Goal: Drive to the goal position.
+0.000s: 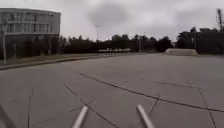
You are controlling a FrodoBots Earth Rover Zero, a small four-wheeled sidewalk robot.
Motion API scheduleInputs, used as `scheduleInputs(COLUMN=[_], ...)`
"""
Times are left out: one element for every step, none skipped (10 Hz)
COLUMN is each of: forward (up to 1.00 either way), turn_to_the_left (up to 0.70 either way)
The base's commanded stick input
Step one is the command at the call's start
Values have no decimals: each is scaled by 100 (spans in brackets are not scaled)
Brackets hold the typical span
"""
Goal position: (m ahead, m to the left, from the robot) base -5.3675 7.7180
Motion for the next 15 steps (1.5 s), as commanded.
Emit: scheduleInputs(forward=[100, 100, 100, 100, 100, 100, 100, 100, 100, 100, 100, 100, 100, 100, 100], turn_to_the_left=[27, 27, 27, 27, 27, 27, 27, 27, 27, 27, 27, 27, 27, 27, 27])
